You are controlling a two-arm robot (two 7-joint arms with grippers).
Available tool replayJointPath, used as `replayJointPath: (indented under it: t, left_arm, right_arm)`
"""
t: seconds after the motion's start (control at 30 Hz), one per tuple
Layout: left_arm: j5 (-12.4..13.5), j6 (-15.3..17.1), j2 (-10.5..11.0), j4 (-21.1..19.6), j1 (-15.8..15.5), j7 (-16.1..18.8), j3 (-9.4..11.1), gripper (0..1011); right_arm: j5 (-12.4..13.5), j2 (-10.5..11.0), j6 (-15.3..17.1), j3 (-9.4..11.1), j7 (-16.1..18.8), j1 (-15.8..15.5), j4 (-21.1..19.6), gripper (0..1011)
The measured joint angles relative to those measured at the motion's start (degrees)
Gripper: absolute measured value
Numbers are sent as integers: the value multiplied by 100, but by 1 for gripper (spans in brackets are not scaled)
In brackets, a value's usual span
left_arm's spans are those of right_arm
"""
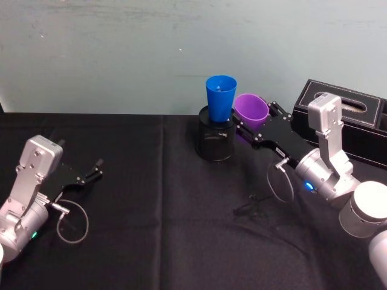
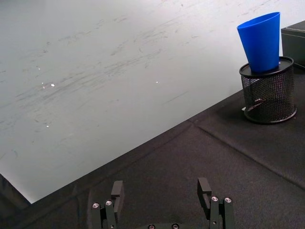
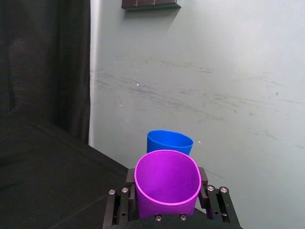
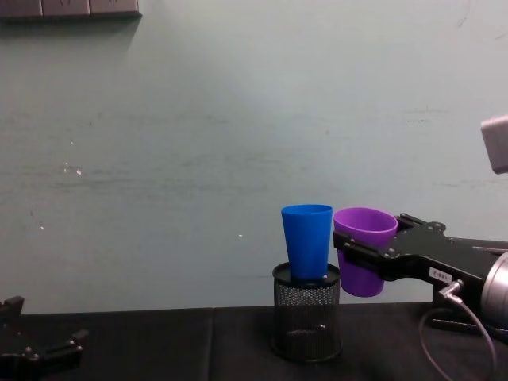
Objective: Pick up one cup with a gripper and tap it against the other cup.
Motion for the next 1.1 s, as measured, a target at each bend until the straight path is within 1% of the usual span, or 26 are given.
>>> replayJointPath:
  t: [0.33, 0.6, 0.77, 1.1]
  left_arm:
    - [0, 0, 0, 0, 0, 0, 0, 1012]
    - [0, 0, 0, 0, 0, 0, 0, 1011]
    - [0, 0, 0, 0, 0, 0, 0, 1011]
    - [0, 0, 0, 0, 0, 0, 0, 1011]
  right_arm:
    - [31, -67, -102, -36, 85, 200, 254, 729]
    - [25, -95, -152, -72, 126, 313, 364, 729]
    - [-23, -96, -211, -117, 174, 431, 505, 729]
    - [-37, -95, -274, -144, 235, 533, 673, 729]
